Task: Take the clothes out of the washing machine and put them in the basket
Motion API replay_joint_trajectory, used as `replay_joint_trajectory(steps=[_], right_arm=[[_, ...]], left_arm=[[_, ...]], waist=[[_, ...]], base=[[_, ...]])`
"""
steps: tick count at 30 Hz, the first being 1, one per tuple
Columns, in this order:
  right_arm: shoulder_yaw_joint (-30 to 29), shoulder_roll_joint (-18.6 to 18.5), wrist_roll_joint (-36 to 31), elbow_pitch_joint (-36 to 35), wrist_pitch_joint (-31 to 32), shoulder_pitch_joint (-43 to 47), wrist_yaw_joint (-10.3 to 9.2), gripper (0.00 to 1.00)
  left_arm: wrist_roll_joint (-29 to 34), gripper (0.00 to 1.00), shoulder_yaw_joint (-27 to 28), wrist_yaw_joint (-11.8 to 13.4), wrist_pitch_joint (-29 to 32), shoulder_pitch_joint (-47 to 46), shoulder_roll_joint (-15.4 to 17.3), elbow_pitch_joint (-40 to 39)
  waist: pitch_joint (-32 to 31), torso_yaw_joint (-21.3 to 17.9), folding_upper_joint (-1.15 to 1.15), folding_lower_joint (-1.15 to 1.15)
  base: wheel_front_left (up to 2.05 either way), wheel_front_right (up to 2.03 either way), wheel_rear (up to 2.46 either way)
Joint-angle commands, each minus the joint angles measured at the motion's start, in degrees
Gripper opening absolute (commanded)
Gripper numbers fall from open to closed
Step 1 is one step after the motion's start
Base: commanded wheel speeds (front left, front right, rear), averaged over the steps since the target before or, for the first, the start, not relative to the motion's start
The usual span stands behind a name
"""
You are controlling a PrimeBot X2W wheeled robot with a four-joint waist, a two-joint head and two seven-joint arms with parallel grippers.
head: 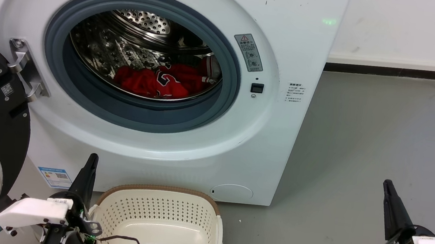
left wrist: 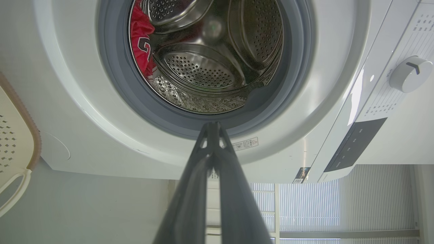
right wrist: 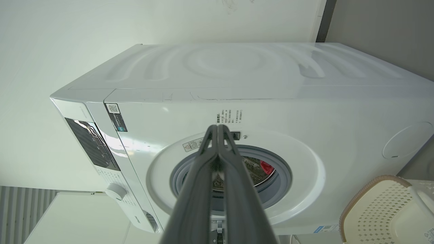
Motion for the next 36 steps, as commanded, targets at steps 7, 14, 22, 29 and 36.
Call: replay_joint_trajectory(steps=[7, 14, 22, 29, 36], right_arm=[[0.0, 0.2, -0.3, 0.1, 0.0, -0.8, -0.02, 0.00], [0.0, 0.0, 0.0, 0.4, 0.0, 0.2, 0.00, 1.00], [1.2, 0.0, -2.1, -1.0, -2.4, 1.1, 0.00, 1.00], [2.1, 0.0, -7.5, -2.4, -4.3, 1.9, 0.00, 1.00], [2.7, 0.0, -16.1, -4.0, -5.8, 2.5, 0.00, 1.00]], left_arm=[[0.0, 0.00, 0.1, -0.2, 0.2, -0.3, 0.0, 0.0], [0.0, 1.00, -0.1, 0.0, 0.0, 0.2, 0.0, 0.5], [0.9, 1.00, -1.8, 0.0, -2.4, -0.3, 0.0, -0.2], [6.0, 1.00, -2.2, 0.0, -4.3, -0.3, 0.0, -1.6], [13.4, 1.00, -2.6, 0.0, -5.8, -0.1, 0.0, -3.1]], waist=[[0.0, 0.0, 0.00, 0.00], [0.0, 0.0, 0.00, 0.00], [0.0, 0.0, 0.00, 0.00], [-0.1, -0.1, 0.00, 0.00], [0.0, -0.1, 0.00, 0.00]], base=[[0.00, 0.00, 0.00], [0.00, 0.00, 0.00], [0.00, 0.00, 0.00], [0.00, 0.00, 0.00], [0.00, 0.00, 0.00]])
